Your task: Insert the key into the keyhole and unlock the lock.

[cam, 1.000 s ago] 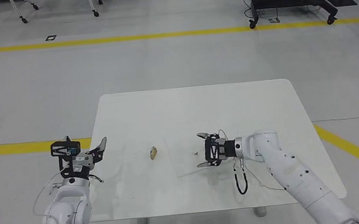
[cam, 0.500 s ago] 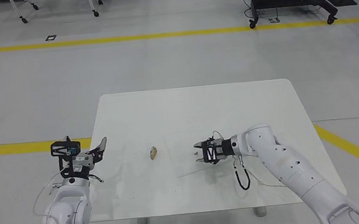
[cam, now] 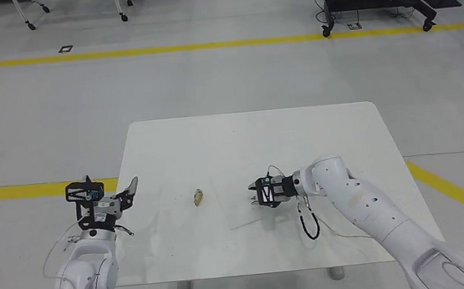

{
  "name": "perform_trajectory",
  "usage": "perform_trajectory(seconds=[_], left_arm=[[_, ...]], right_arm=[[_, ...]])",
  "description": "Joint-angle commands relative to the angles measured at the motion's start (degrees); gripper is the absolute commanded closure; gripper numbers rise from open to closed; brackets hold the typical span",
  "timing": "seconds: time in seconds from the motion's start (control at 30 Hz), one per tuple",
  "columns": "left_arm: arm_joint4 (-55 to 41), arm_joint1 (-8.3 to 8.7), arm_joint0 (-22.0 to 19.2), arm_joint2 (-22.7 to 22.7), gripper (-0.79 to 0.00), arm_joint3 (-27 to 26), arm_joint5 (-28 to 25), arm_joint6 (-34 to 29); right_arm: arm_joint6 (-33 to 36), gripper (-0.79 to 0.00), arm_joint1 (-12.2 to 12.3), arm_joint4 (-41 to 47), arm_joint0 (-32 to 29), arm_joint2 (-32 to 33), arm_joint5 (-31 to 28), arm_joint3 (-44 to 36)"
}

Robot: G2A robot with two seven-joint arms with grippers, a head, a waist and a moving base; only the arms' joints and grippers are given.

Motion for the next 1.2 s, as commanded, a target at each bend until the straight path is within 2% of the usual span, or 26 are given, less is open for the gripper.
perform_trajectory(seconds=[0.0,0.03,0.07,0.53,0.73,1.17], left_arm=[[0.00,0.00,0.00,0.00,-0.785,0.00,0.00,0.00],[0.00,0.00,0.00,0.00,-0.785,0.00,0.00,0.00],[0.00,0.00,0.00,0.00,-0.785,0.00,0.00,0.00],[0.00,0.00,0.00,0.00,-0.785,0.00,0.00,0.00],[0.00,0.00,0.00,0.00,-0.785,0.00,0.00,0.00],[-0.16,-0.01,-0.03,0.15,-0.785,-0.02,-0.37,-0.14]], right_arm=[[-0.51,-0.142,-0.12,0.02,0.49,-0.52,-0.07,0.99],[-0.84,-0.031,-0.18,0.18,0.74,-0.73,-0.14,1.64],[-1.20,0.000,-0.24,0.49,1.03,-0.88,-0.34,2.32],[-4.90,0.000,0.87,5.13,0.90,2.76,5.40,6.96],[-2.63,0.000,0.91,8.33,0.05,3.96,7.60,6.83],[-2.63,0.000,0.91,8.33,0.05,3.96,7.60,6.83]])
